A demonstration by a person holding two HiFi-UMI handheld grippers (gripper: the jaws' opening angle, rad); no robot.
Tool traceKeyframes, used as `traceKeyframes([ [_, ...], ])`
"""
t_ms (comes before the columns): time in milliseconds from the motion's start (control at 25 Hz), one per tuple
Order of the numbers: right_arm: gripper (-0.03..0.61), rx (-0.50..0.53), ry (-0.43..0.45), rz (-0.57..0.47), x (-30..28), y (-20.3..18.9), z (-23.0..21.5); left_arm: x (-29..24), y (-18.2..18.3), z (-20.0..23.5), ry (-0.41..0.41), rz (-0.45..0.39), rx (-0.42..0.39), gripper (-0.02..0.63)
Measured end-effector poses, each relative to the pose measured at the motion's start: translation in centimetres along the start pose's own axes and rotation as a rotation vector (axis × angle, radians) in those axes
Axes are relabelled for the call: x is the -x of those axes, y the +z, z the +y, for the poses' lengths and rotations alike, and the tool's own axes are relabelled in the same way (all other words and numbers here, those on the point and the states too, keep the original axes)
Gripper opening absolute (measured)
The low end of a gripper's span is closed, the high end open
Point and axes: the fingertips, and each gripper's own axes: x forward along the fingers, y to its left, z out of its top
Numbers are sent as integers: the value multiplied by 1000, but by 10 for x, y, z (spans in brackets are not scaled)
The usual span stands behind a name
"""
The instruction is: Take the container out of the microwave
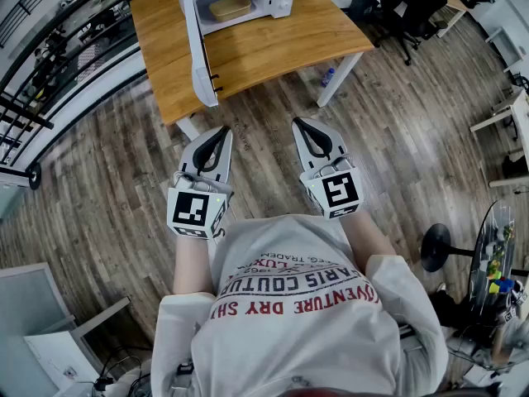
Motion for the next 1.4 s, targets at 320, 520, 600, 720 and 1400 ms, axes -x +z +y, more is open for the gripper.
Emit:
traceKeyframes([
  [320, 28, -5, -8, -9, 0, 2, 0, -2, -1, -4, -22, 2, -8, 17],
  [520, 28, -40, -2, -42, 0, 7, -1, -4, 0, -5, -31, 5, -11, 17],
  [600, 29, -45, -14, -63, 1, 9, -5, -5, 0, -6, -30, 9, -10, 17],
  [720, 32, -33, -41, -90, 1, 13, -14, -8, -2, -6, -25, 18, -9, 17],
  [1400, 189, -73, 105, -47, -89, -29, -94, -94, -25, 21, 126, 88, -16, 17],
])
